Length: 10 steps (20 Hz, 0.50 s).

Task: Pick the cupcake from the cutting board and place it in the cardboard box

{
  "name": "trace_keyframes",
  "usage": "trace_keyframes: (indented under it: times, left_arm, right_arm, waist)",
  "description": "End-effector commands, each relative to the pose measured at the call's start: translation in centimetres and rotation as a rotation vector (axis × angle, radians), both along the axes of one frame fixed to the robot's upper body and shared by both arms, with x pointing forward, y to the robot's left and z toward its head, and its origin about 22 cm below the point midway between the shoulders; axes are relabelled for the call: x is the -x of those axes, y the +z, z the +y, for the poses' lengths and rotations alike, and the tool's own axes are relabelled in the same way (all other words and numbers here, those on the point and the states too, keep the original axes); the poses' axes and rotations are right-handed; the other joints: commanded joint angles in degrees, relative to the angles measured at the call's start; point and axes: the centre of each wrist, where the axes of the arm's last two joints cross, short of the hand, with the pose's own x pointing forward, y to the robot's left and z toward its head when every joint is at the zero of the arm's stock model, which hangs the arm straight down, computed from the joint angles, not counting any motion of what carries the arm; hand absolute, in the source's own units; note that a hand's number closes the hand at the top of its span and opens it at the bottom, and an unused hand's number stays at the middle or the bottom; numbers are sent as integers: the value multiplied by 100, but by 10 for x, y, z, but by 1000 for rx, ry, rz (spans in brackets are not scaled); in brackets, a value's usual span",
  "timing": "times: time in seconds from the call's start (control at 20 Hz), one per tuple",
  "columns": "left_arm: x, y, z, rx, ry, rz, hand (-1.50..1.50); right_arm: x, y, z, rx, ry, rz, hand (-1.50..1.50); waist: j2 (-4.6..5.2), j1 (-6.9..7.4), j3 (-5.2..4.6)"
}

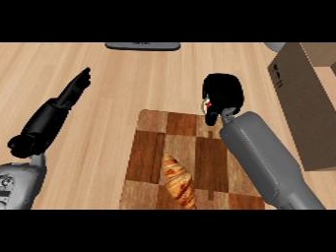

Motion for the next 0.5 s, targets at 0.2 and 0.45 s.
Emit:
trace_keyframes:
  times: [0.2, 0.45]
  left_arm:
    - [0, 0, 0, -2, -20, -5, 0]
    - [-8, -16, -1, -3, 6, 9, 0]
  right_arm:
    - [-64, 47, -35, -18, -161, -205, 150]
    - [-79, 95, -19, 16, -167, -352, 150]
  waist:
    - [13, 161, -8]
    - [-30, -8, -14]
